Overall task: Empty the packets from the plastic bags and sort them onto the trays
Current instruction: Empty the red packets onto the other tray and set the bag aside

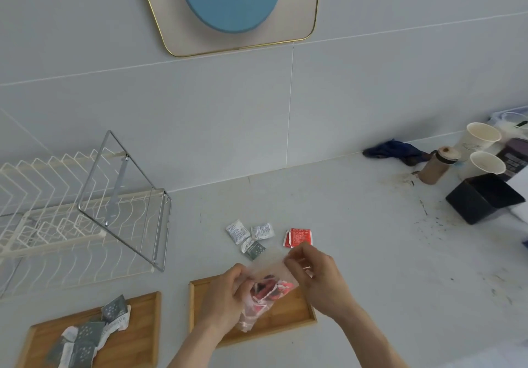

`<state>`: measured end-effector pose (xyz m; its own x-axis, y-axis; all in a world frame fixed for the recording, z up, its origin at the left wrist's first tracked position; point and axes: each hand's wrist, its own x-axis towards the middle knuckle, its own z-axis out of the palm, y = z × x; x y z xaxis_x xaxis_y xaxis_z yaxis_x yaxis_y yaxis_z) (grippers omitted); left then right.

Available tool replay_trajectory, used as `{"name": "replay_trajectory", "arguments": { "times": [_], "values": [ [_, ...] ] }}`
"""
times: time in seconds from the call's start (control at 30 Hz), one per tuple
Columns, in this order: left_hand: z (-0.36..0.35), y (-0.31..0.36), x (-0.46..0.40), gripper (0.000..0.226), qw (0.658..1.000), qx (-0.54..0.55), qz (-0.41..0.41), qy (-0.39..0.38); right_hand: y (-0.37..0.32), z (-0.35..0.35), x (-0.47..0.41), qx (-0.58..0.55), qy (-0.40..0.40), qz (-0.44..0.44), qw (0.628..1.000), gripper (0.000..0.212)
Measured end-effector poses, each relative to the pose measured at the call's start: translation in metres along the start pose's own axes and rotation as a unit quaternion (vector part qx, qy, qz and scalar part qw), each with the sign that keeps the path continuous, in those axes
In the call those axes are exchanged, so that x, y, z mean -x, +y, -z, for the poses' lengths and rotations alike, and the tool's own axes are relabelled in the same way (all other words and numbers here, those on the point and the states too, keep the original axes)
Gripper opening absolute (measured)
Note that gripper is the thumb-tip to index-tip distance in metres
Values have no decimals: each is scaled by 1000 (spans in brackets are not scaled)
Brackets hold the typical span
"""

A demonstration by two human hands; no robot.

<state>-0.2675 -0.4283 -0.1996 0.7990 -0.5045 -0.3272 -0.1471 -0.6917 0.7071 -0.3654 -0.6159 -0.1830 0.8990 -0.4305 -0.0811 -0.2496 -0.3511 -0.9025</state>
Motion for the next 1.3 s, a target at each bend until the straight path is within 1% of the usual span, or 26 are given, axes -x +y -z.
{"name": "replay_trajectory", "arguments": {
  "times": [0.03,0.07,0.1,0.13,0.17,0.2,0.23,0.27,0.3,0.33,0.4,0.43,0.5,0.57,0.67,0.77,0.87,0.97,1.03,1.13,1.2,1.3],
  "values": [
    [-1,0,-1,12,1000,6,-1,-3,1,0,3,6,-42,0,999,10],
    [-2,0,-3,9,1000,10,-9,-6,5,-1,5,29,-91,-6,995,23],
    [-3,-1,-5,7,1000,9,-16,-14,11,-2,7,70,-123,-15,990,33],
    [-3,-1,-5,6,999,9,-23,-24,17,-1,8,117,-128,-20,985,37],
    [-3,-1,-5,8,999,13,-27,-30,20,0,9,154,-112,-20,981,33],
    [-2,-2,-5,10,999,24,-29,-30,20,1,8,170,-82,-14,982,23],
    [-2,-3,-4,12,999,36,-27,-26,19,1,7,165,-44,0,985,13],
    [-1,-4,-4,16,999,44,-21,-20,16,2,6,146,-5,16,989,9],
    [0,-4,-3,20,999,42,-16,-13,12,1,4,125,24,22,992,10],
    [0,-5,-2,25,999,34,-16,-6,6,0,1,109,34,25,993,10],
    [0,-6,-1,30,1000,11,-21,11,-1,-3,-1,104,13,25,994,10],
    [0,-6,-1,30,1000,5,-20,18,-3,-3,-2,103,16,25,994,11],
    [0,-6,-2,28,1000,11,-11,19,-4,-2,-4,98,38,27,994,13],
    [1,-9,-2,23,1000,5,-5,20,-6,-2,-6,99,40,32,994,14],
    [1,-11,-3,8,1000,9,-1,14,-11,2,-8,96,59,27,993,14],
    [-2,-11,-3,15,1000,1,13,-6,-16,7,-11,110,60,35,992,13],
    [-6,-6,-2,10,1000,-10,16,-7,-23,11,-12,110,61,47,991,14],
    [-7,2,-1,26,1000,-3,11,17,-29,17,-12,93,75,48,992,14],
    [-7,7,-2,29,1000,13,6,25,-32,20,-13,86,94,51,990,14],
    [-5,10,-4,20,999,31,-4,44,-33,23,-12,99,113,78,986,14],
    [-4,9,-6,14,998,48,-11,50,-34,24,-13,100,129,81,983,13],
    [-3,7,-5,5,995,78,-8,59,-36,27,-14,99,130,84,983,13]
  ]
}}
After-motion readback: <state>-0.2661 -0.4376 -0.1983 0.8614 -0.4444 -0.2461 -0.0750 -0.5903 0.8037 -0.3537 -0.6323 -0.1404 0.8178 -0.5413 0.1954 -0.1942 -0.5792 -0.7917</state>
